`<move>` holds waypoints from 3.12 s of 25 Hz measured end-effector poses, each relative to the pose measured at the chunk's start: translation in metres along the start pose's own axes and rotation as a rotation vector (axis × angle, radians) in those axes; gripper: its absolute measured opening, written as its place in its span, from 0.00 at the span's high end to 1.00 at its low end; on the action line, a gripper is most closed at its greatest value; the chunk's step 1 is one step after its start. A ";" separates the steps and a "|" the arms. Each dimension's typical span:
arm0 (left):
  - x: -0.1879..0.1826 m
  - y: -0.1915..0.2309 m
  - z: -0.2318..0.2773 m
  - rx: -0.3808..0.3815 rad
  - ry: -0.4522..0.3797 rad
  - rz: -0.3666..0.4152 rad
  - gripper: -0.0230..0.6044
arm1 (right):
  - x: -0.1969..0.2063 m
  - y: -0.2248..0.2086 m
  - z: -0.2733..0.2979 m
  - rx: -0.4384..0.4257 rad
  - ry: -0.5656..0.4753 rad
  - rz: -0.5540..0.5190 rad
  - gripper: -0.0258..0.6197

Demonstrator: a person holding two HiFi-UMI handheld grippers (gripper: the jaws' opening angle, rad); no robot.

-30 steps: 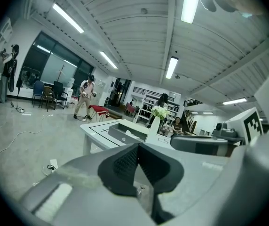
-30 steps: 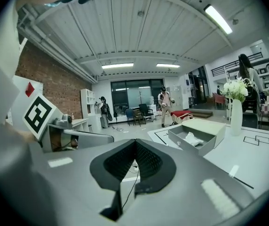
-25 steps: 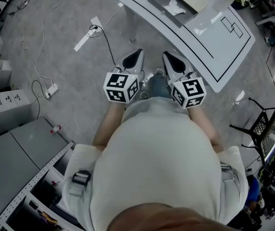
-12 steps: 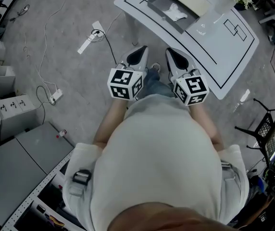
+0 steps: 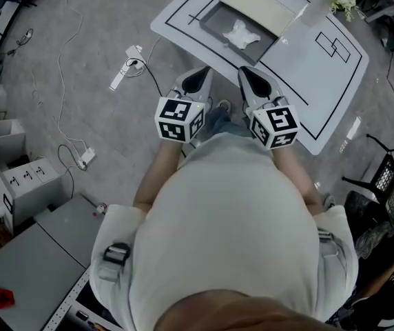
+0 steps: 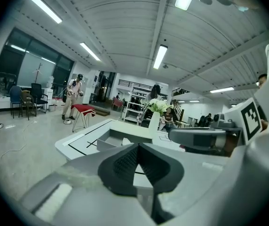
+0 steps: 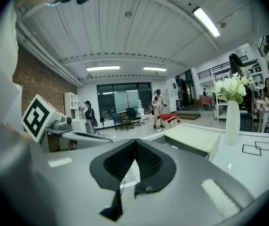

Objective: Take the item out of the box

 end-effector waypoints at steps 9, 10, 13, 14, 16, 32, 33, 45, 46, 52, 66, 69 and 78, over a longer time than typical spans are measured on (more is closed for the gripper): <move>-0.029 0.011 0.065 0.082 0.035 0.036 0.96 | -0.019 -0.043 0.028 0.052 -0.008 0.009 0.96; -0.030 0.012 0.072 0.090 0.045 0.038 0.96 | -0.020 -0.047 0.030 0.058 -0.008 0.010 0.96; -0.035 0.017 0.093 0.106 0.077 0.047 0.96 | -0.023 -0.060 0.036 0.073 -0.009 0.019 0.96; -0.036 0.019 0.101 0.108 0.089 0.052 0.96 | -0.024 -0.064 0.038 0.078 -0.010 0.021 0.96; -0.038 0.022 0.115 0.113 0.117 0.068 0.96 | -0.024 -0.072 0.042 0.090 -0.008 0.024 0.96; -0.041 0.017 0.206 0.200 0.392 0.285 0.96 | -0.016 -0.119 0.050 0.167 0.012 0.103 0.96; -0.041 0.016 0.211 0.205 0.414 0.306 0.96 | -0.016 -0.121 0.050 0.171 0.011 0.107 0.96; -0.019 0.003 0.254 0.271 0.683 0.485 0.79 | -0.007 -0.134 0.051 0.207 0.008 0.159 0.96; -0.017 0.002 0.257 0.276 0.702 0.492 0.78 | -0.007 -0.135 0.051 0.209 0.008 0.160 0.96; -0.009 0.002 0.261 0.303 0.781 0.518 0.77 | -0.008 -0.140 0.053 0.220 0.009 0.166 0.96; -0.008 0.004 0.260 0.304 0.775 0.577 0.95 | -0.008 -0.142 0.055 0.229 0.008 0.161 0.96; -0.010 0.005 0.258 0.300 0.747 0.554 0.95 | -0.006 -0.141 0.053 0.234 0.010 0.162 0.96; -0.035 0.002 0.229 0.255 0.576 0.469 0.96 | -0.004 -0.129 0.048 0.213 0.013 0.140 0.96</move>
Point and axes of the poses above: the fingertips, and each gripper's own axes: z forward along the fingers, y to its left, x out of its underside, the point moved 9 cm from there along -z, backward along the fingers, and after that the axes turned 6 degrees about -x, right-handed, at the moved point
